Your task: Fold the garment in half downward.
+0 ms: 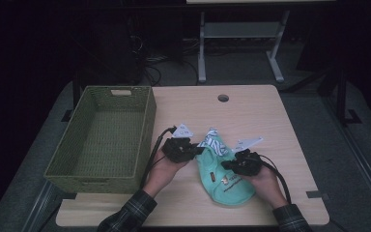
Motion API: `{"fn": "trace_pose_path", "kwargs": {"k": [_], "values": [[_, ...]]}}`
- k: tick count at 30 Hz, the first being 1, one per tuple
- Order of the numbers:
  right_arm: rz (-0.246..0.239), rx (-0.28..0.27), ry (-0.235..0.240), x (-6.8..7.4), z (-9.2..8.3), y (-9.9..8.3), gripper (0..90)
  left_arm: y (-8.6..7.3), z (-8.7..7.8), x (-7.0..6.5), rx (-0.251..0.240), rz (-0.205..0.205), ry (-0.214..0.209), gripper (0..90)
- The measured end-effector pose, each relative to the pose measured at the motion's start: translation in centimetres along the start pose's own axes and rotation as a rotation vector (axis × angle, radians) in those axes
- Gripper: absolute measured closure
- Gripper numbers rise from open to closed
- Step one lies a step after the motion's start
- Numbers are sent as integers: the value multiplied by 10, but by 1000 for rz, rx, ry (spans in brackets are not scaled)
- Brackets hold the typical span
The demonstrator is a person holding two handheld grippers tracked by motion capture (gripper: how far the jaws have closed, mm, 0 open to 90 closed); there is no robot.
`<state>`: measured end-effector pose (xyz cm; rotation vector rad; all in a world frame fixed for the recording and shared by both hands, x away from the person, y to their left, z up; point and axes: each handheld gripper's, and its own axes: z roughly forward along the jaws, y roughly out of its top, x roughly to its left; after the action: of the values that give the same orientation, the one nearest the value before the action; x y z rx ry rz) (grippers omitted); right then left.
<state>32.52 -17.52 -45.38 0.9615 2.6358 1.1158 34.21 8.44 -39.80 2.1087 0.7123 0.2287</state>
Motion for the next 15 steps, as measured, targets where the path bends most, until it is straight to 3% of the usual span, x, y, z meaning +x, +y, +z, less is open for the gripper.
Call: {"fn": "trace_pose_path", "kwargs": {"k": [4,8,15], "values": [[4,-4,-11,4,-13,-11,896,3,-5,6,-10,-15,71,804],[-6,21,-16,12,-18,-19,896,4,-10,10,-20,-18,115,804],[-25,61,-30,15,-13,-24,895,5,-14,11,-33,-4,109,804]]}}
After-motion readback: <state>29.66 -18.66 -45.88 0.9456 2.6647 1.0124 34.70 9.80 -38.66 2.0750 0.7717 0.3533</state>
